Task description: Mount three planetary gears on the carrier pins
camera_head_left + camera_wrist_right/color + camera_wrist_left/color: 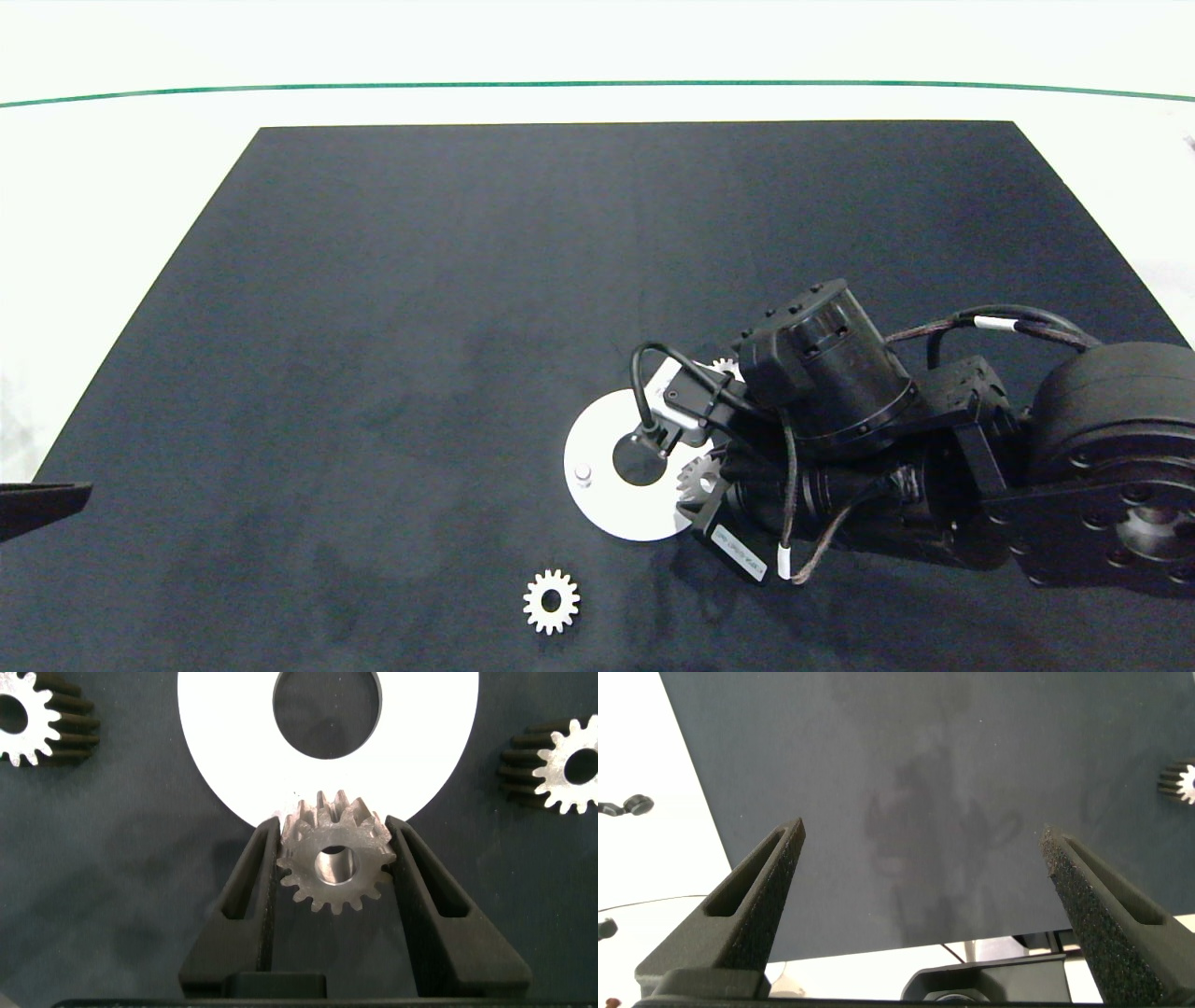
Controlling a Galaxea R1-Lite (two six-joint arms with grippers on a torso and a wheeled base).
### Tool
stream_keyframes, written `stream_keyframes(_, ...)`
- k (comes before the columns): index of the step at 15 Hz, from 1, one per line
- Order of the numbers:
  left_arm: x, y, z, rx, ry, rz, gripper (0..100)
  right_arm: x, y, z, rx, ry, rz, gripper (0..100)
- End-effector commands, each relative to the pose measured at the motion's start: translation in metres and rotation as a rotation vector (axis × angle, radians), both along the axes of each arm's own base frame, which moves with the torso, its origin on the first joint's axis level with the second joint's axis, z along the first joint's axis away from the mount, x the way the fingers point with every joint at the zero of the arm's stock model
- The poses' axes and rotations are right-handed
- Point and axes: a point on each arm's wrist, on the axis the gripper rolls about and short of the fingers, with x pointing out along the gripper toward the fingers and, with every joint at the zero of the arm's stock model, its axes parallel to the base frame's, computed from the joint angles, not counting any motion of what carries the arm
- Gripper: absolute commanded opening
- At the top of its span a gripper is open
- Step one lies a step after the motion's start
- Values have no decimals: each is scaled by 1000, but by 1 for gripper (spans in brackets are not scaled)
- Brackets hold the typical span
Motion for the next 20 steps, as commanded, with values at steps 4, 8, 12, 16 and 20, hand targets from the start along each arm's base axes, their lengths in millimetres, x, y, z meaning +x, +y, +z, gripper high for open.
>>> stream_keyframes(4,0,0,-1,2,6,0,100,3,4,-4,-2,11,-7,16)
stream_keyframes(8,0,0,-1,2,6,0,100,1,6,-3,0,10,0,16)
stream_keyframes(12,-1,0,-2,3,11,-2,100,-4,7,-3,-2,12,13,16)
stream_keyframes(16,-1,0,-2,3,11,-2,100,-3,7,-5,-7,16,10,16)
stream_keyframes(20,-1,0,-2,3,11,-2,100,-4,3,-5,-11,16,8,16)
